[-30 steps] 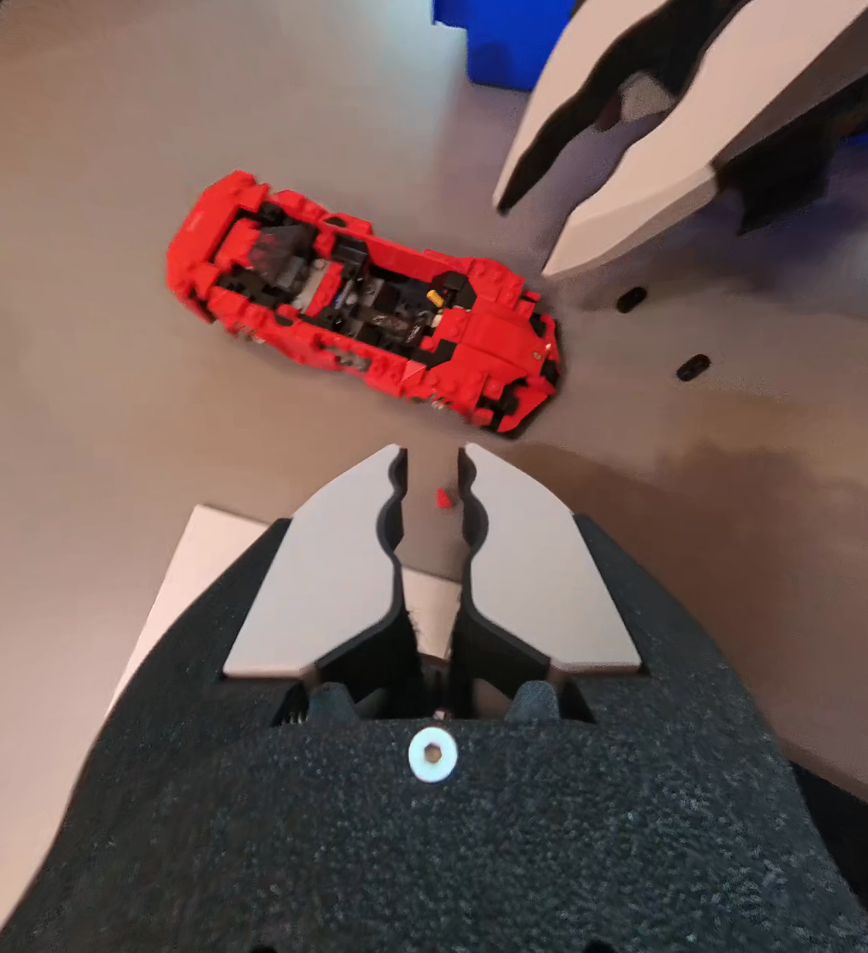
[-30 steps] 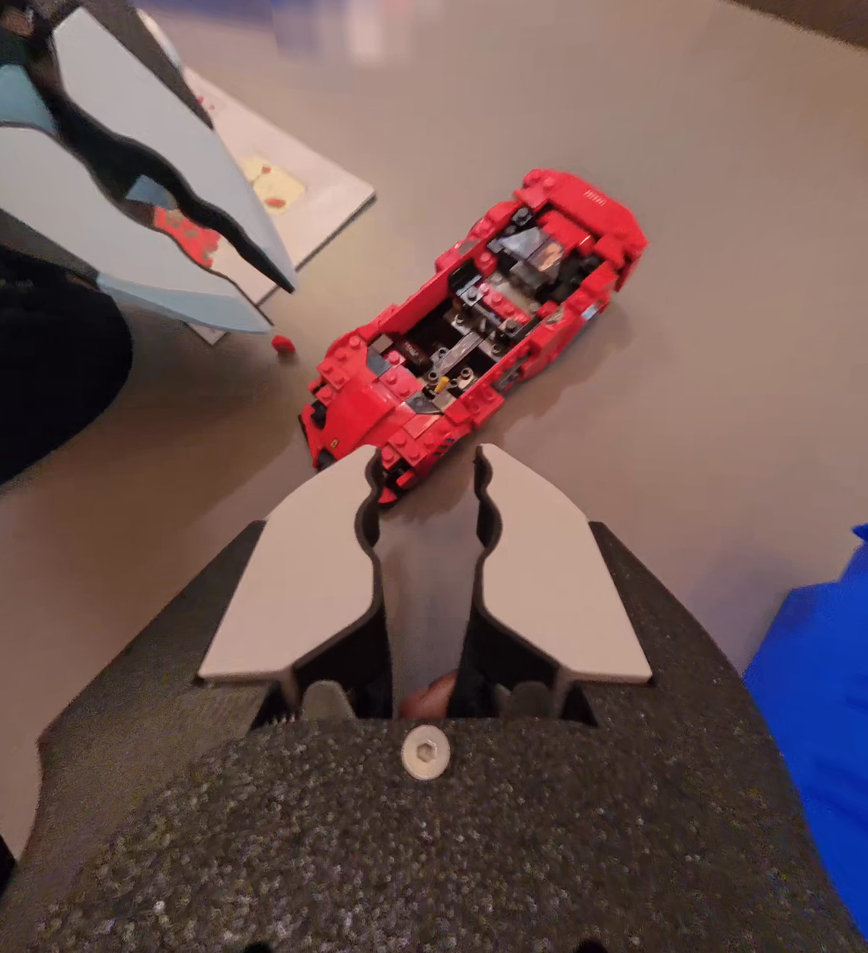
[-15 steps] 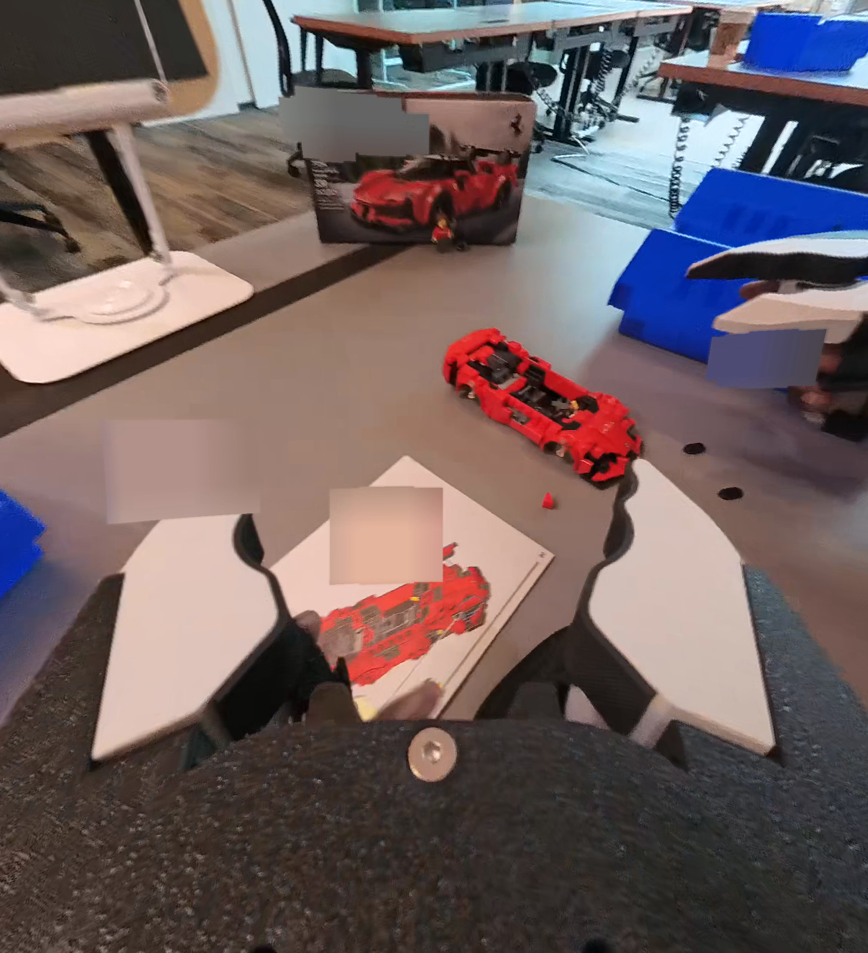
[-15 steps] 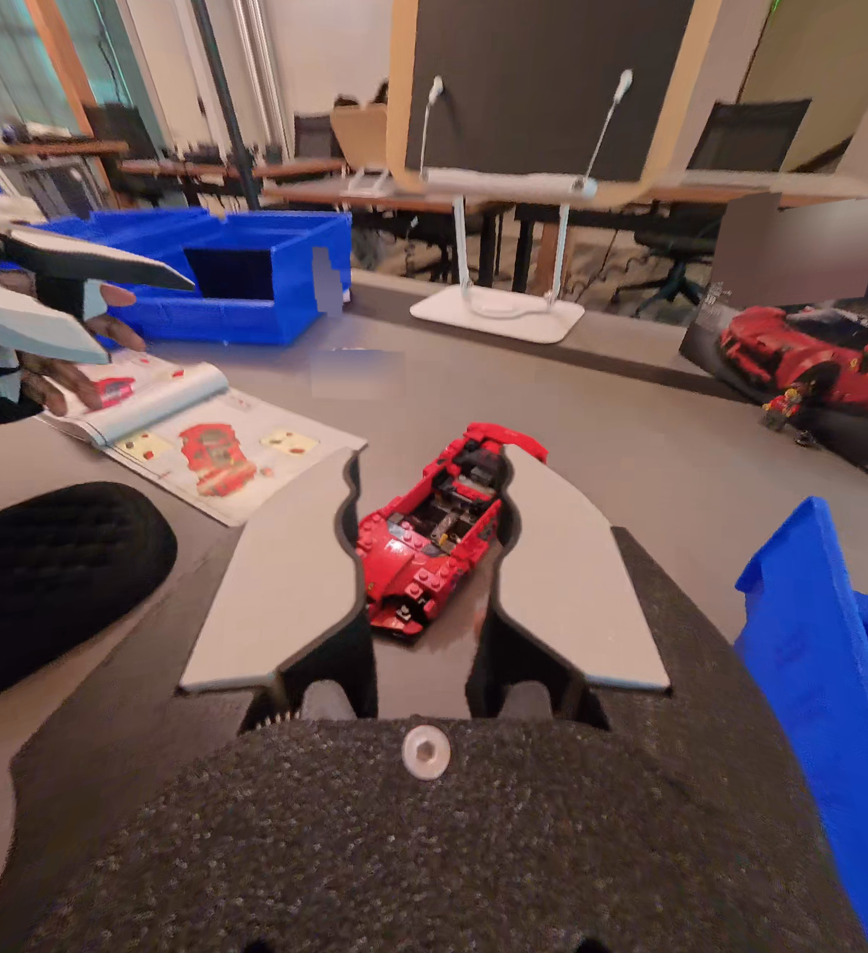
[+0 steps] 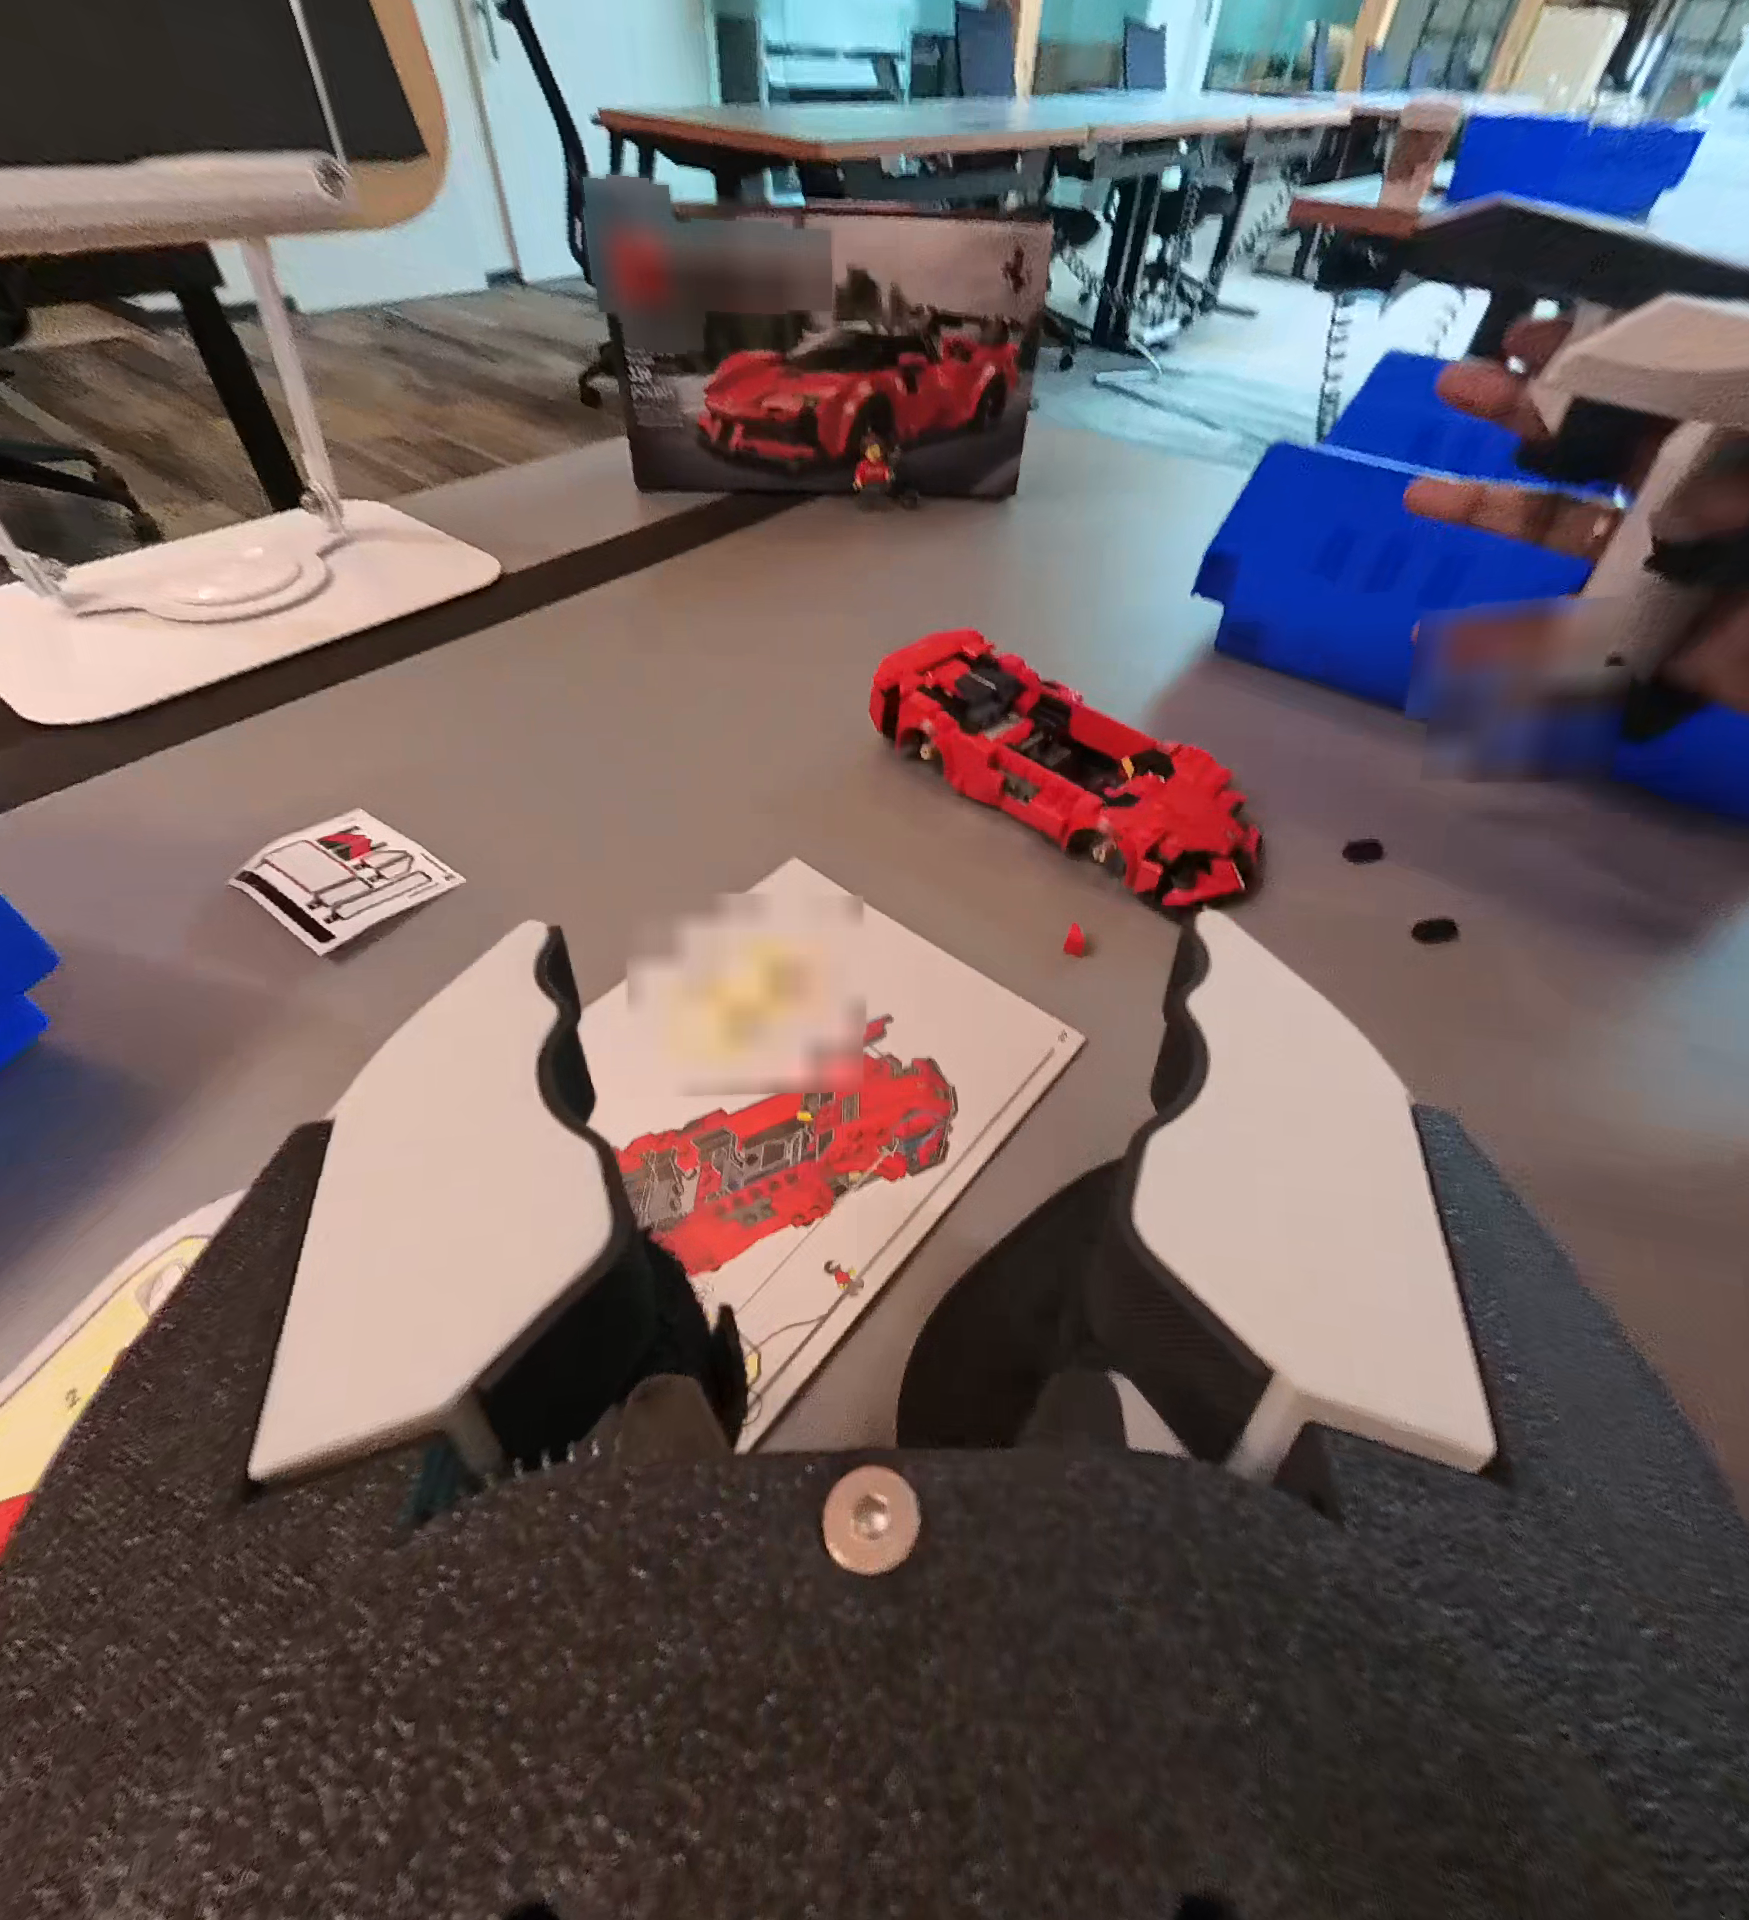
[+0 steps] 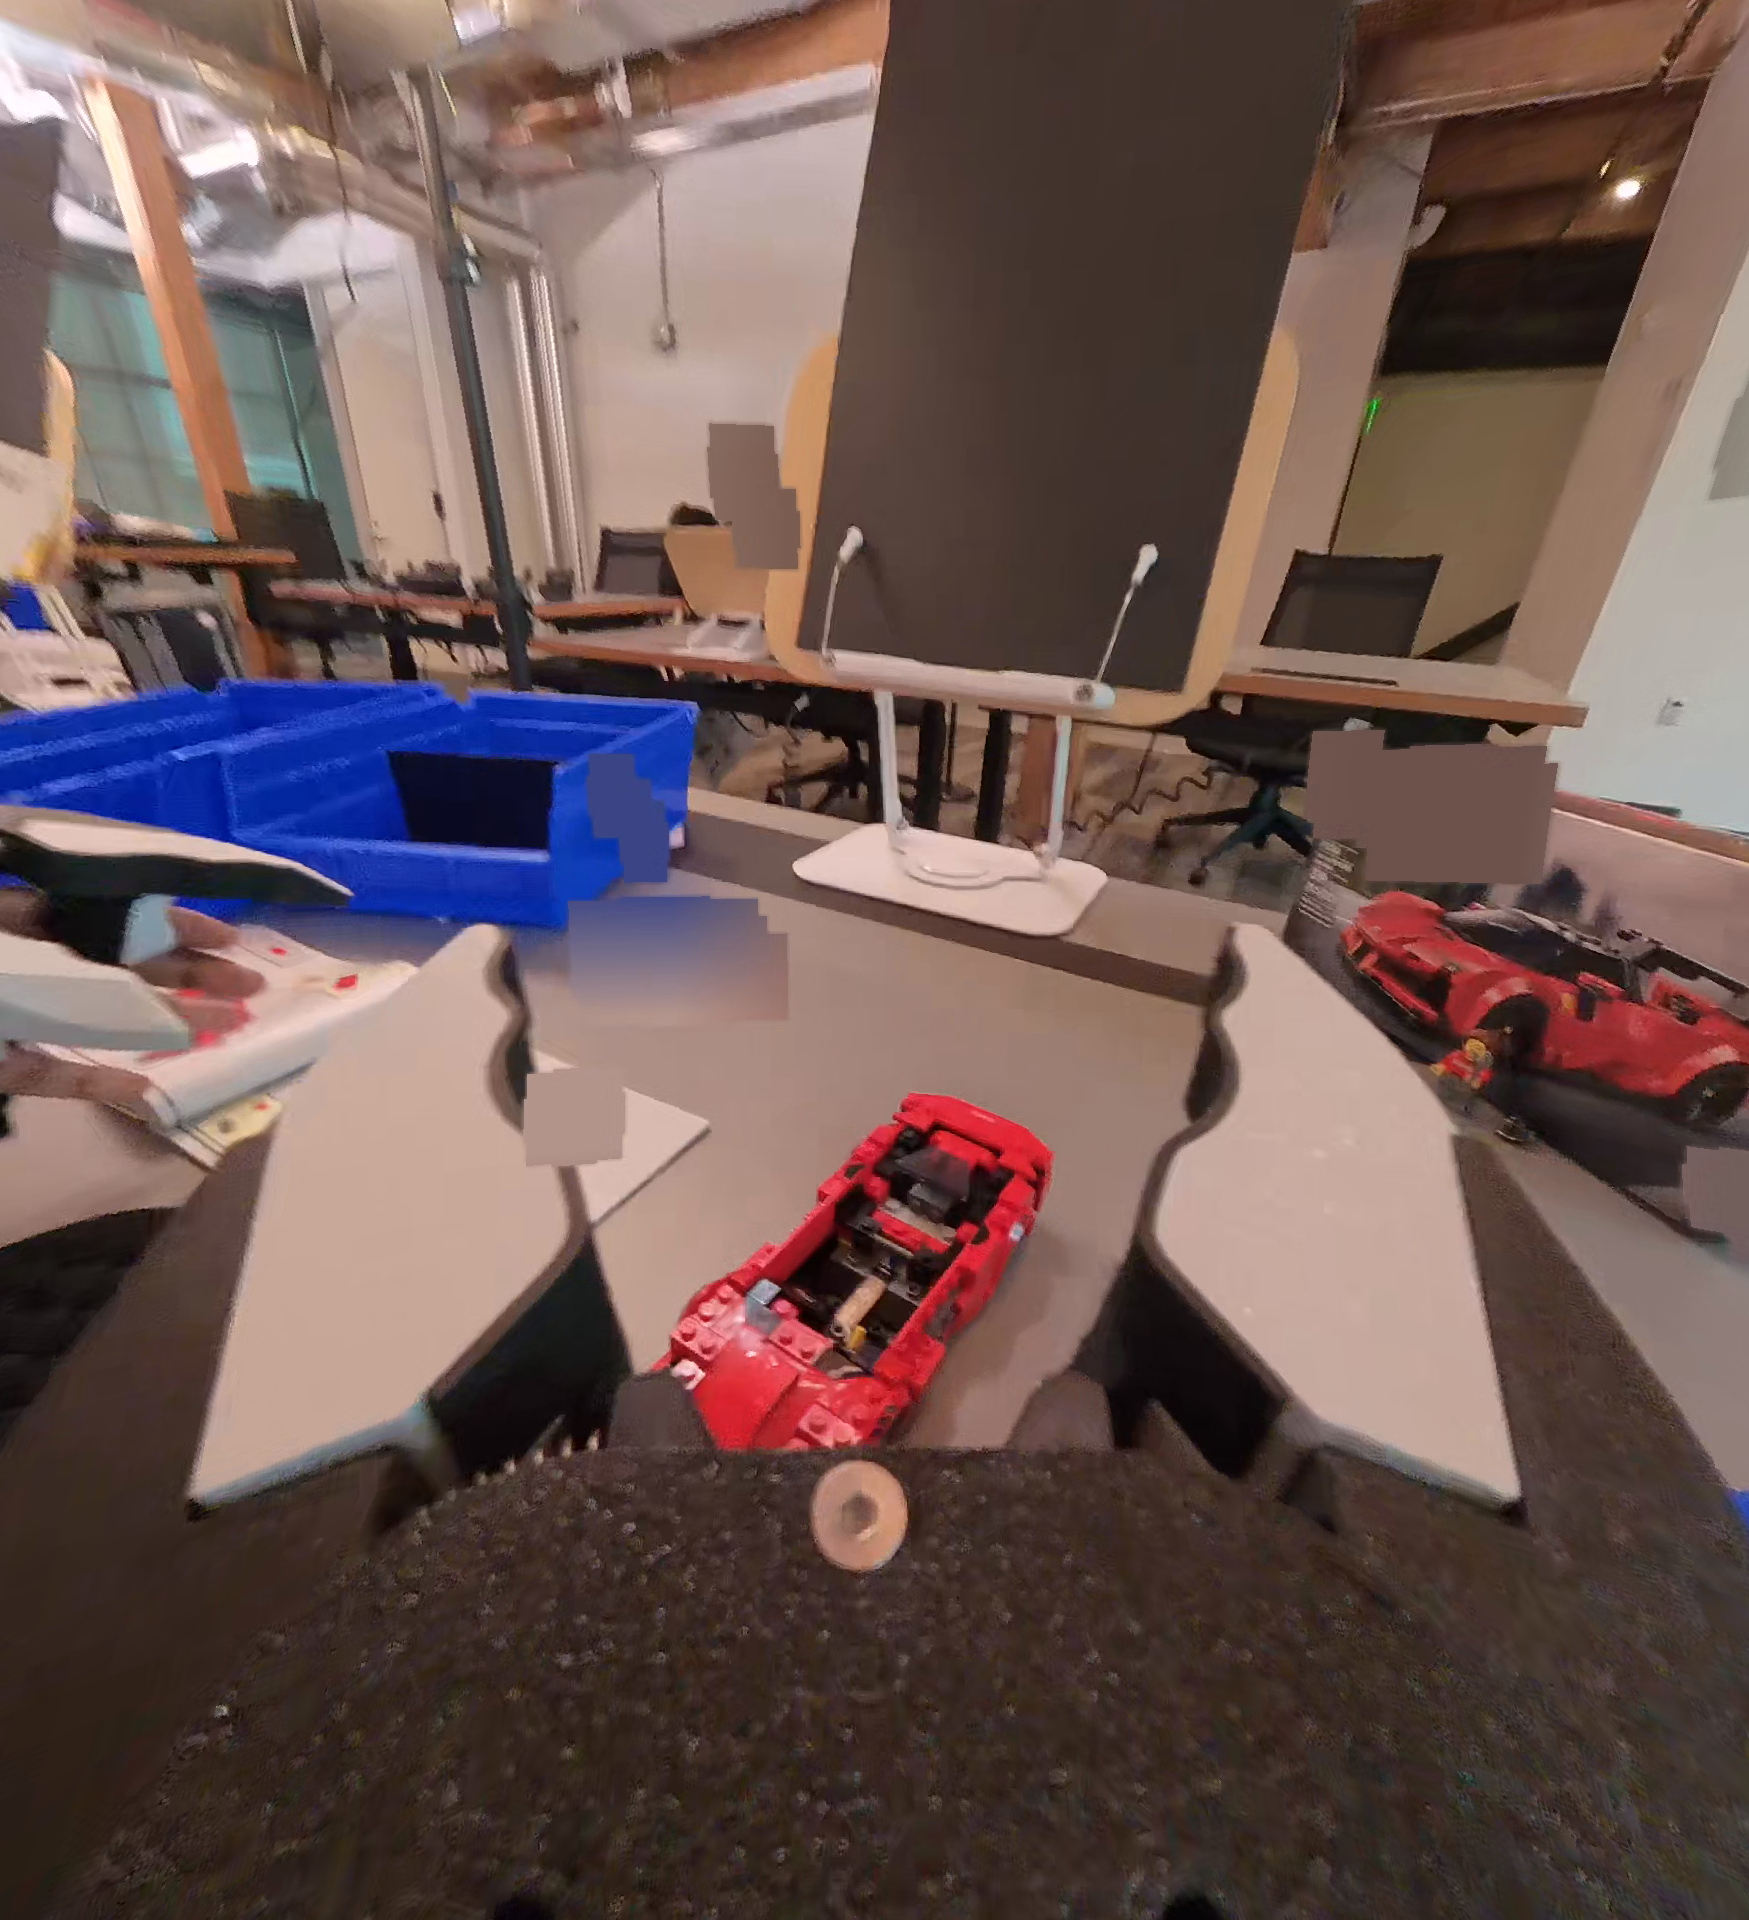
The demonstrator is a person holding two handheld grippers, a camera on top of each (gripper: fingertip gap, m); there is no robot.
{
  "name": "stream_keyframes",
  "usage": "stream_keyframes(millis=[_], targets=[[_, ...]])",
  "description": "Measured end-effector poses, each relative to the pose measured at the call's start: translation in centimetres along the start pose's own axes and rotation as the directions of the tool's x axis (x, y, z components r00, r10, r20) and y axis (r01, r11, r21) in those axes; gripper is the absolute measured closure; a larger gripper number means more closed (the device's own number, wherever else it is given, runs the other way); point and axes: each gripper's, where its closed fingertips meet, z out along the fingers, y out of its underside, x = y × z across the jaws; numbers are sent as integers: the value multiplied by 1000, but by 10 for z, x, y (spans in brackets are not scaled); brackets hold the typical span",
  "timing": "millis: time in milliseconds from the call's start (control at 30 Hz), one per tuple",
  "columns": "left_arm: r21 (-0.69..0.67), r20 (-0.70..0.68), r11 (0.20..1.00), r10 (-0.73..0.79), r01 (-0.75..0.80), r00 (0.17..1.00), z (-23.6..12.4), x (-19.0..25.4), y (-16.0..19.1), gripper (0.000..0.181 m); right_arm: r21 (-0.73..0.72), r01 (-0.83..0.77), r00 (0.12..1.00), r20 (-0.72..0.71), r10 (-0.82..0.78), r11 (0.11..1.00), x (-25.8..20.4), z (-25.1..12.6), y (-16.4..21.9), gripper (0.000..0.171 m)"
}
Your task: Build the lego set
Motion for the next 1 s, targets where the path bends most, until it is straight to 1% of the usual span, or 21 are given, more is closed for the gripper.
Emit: stream_keyframes(millis=[33,67,133,167,233,300,367,433,467,533,567,633,700,767,833,900,933,1000], targets=[[-16,-1,1000,12,-12,1000,0,0,3,74,-29,22,1000,-14,-22,999,1,4,4,39],[-19,10,1000,21,-21,1000,-1,-2,3,74,-52,43,999,-30,-45,998,2,8,8,33],[9,22,1000,22,-23,1000,0,-4,0,75,-75,78,995,-64,-83,994,2,11,14,33],[16,12,1000,20,-20,1000,0,-2,0,76,-82,90,993,-73,-96,993,1,11,16,36],[5,-8,1000,23,-23,1000,3,2,5,77,-106,106,989,-91,-116,989,-1,9,23,55],[-25,-15,999,44,-44,999,5,6,11,77,-135,101,986,-122,-118,986,1,5,30,71],[-36,1,997,63,-63,998,3,3,15,77,-167,83,979,-170,-112,982,7,1,36,83],[-13,14,998,63,-63,998,1,-1,15,77,-174,71,976,-189,-104,982,9,-1,40,89],[-7,16,998,63,-63,998,0,-2,15,77,-169,82,978,-177,-112,982,7,-2,40,99],[-16,35,997,73,-72,997,-4,-10,16,77,-171,121,984,-108,-141,978,-2,-1,43,134],[-19,53,997,75,-74,996,-7,-15,16,78,-184,133,985,-83,-150,974,-6,0,45,145],[-6,78,997,81,-81,994,-14,-24,13,82,-216,144,985,-59,-160,966,-9,3,52,159],[15,100,994,103,-105,990,-19,-33,11,93,-243,149,987,-17,-158,959,-16,7,57,169],[-6,138,992,127,-127,982,-24,-44,15,105,-258,160,987,15,-161,953,-22,10,60,170],[-59,142,991,128,-121,981,-27,-50,24,121,-303,180,984,57,-170,936,-28,14,69,164],[-112,146,991,94,-78,985,-29,-55,34,143,-357,205,979,83,-187,912,-33,16,78,160],[-135,153,989,88,-68,984,-31,-58,39,151,-375,218,976,102,-193,901,-36,18,82,159],[-167,173,984,88,-59,981,-33,-65,47,175,-402,215,976,114,-184,890,-43,22,89,151]])
